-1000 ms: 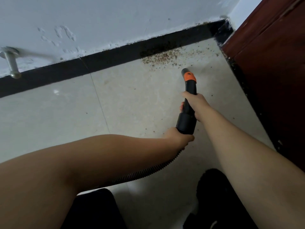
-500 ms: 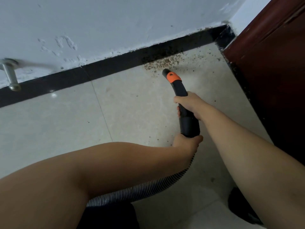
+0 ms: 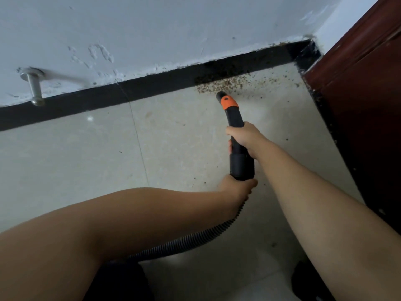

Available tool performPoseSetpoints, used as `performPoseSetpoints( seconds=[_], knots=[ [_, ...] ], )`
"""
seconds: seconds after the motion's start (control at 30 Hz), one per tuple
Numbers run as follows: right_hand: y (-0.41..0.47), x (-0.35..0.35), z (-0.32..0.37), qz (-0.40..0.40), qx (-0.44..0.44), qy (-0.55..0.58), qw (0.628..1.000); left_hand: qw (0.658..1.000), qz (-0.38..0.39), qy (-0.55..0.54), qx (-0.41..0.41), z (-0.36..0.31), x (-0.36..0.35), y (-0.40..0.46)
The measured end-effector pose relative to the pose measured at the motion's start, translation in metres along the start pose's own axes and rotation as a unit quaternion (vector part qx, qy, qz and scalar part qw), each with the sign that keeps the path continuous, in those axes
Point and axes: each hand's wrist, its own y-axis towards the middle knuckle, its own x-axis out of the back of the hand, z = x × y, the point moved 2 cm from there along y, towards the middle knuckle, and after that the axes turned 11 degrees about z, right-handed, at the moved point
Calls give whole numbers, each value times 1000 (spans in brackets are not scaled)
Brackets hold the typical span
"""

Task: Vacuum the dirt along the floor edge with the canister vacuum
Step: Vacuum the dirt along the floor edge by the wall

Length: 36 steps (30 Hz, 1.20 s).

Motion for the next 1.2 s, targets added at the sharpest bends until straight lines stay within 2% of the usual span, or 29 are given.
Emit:
performPoseSetpoints(
  seconds=[0.23,0.4,0.57,0.9,1.03,1.2],
  knots=[
    [9,50,4,-78,-13,69,994,996,50,70,5,-36,-19,10],
    [14,53,23,-37,-23,40,998,998,37,45,-16,-47,-20,15],
    [9,37,21,15,-33,4,999,1000,7,14,-24,-29,-21,13],
    [-1,-5,15,70,-21,-58,996,999,-43,-22,-26,0,-5,6],
    [1,-17,17,65,-10,-54,996,998,-46,-20,-35,-3,5,1],
    [9,-7,28,13,-13,-19,1000,998,-31,-7,-48,-21,12,0]
  ],
)
